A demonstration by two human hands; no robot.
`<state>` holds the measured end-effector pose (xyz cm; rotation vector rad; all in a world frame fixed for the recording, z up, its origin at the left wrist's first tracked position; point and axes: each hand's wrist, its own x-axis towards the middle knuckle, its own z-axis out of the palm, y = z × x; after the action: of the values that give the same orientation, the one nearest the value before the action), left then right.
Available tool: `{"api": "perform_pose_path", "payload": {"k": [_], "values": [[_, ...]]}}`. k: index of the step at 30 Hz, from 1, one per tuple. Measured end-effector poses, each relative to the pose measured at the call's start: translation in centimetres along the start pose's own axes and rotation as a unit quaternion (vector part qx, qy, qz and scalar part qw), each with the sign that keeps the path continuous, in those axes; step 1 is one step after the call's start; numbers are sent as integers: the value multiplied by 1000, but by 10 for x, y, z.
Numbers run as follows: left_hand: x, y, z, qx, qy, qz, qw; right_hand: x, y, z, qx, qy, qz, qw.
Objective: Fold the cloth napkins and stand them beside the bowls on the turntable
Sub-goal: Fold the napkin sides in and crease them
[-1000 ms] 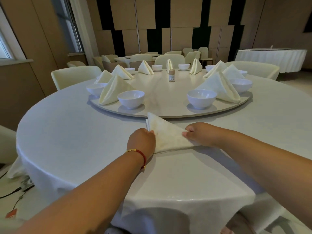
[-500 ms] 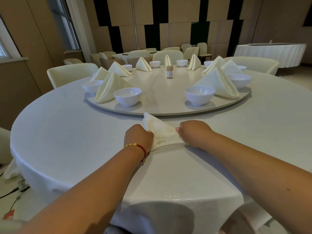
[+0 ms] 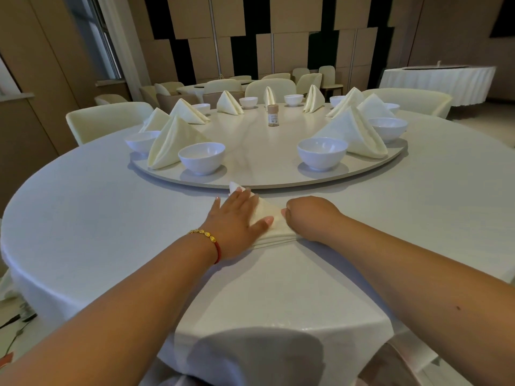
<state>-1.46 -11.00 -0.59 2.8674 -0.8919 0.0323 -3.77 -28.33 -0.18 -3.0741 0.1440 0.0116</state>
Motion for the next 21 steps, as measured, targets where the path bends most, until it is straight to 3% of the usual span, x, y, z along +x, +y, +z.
{"api": "perform_pose_path", "payload": {"k": [3, 8, 12, 13, 15, 17, 18, 21], "values": [[1, -7, 5, -3, -75, -22, 997, 1, 1, 2, 1, 5, -9, 1000], [-1, -8, 5, 23, -92, -22, 995, 0, 3, 1, -18, 5, -30, 999], [0, -7, 4, 34, -100, -23, 994, 0, 3, -2, 22, -2, 10, 1000], [1, -8, 5, 36, -98, -22, 994, -2, 4, -3, 38, 19, 25, 999], [1, -8, 5, 35, -97, -21, 994, -8, 7, -5, 61, 153, 36, 986], [0, -8, 5, 35, -96, -23, 994, -20, 5, -12, 124, 309, -9, 943], [1, -8, 6, 34, -95, -25, 995, -25, 1, -15, 178, 333, -56, 924], [1, -9, 8, 22, -84, -25, 996, -31, -12, -12, 294, 230, -171, 912]]}}
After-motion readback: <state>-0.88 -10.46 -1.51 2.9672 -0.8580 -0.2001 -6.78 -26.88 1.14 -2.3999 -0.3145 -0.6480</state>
